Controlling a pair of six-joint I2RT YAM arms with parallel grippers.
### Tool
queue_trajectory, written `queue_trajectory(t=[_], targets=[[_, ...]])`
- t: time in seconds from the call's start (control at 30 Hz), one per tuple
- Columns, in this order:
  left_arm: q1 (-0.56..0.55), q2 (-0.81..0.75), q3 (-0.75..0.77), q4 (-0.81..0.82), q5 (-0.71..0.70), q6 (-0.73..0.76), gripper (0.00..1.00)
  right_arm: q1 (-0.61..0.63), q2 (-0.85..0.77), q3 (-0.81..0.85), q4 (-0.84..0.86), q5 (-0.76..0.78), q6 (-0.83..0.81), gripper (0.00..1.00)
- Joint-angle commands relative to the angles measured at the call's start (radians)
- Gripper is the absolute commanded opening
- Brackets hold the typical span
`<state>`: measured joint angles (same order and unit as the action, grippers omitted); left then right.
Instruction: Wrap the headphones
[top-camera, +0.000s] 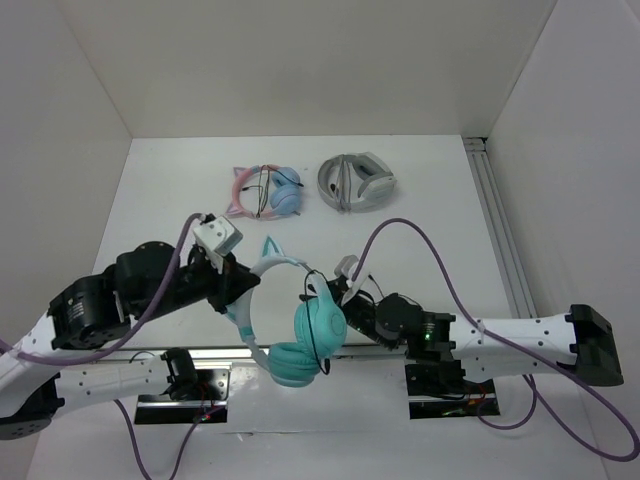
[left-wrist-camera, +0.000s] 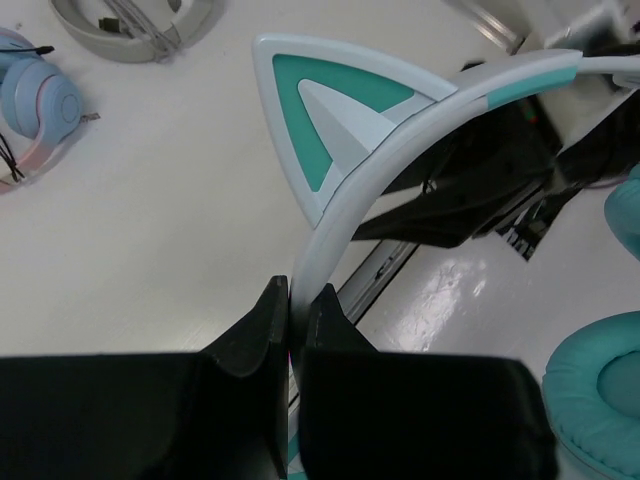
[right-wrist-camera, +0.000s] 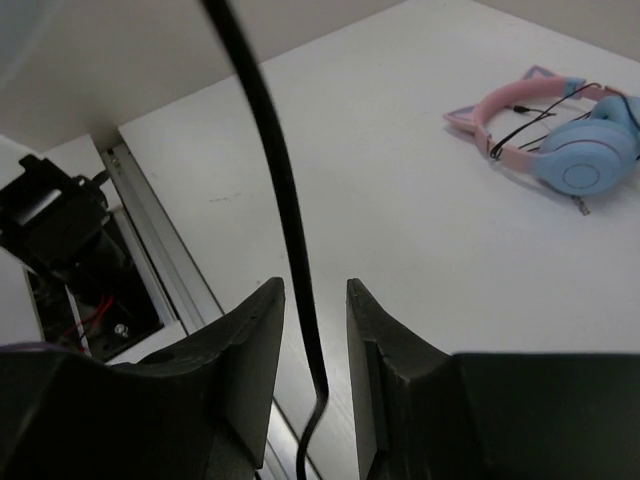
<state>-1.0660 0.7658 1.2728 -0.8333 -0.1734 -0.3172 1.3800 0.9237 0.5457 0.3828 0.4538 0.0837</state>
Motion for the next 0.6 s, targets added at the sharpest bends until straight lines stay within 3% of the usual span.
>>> queue_trajectory(t=[0.0, 0.23, 0.43, 0.57], targets=[[-0.002, -0.065, 0.06, 0.17, -0.07, -0.118, 0.0, -0.016, -0.002, -0.079, 0.212, -0.084, -0.002, 0.39], [-0.002, -0.129, 0.02, 0.211, -0.224, -0.232, 0.0, -0.038, 0.049, -0.159, 0.376, -0.174, 0.036, 0.4], [-0.002, -0.138, 0.011, 0.192, -0.425, -0.362, 0.0, -0.038, 0.138, -0.197, 0.482, -0.248, 0.08, 0.26], [-0.002, -0.083, 0.068, 0.083, -0.581, -0.482, 0.0, -0.038, 0.179, -0.231, 0.557, -0.326, 0.136, 0.2]])
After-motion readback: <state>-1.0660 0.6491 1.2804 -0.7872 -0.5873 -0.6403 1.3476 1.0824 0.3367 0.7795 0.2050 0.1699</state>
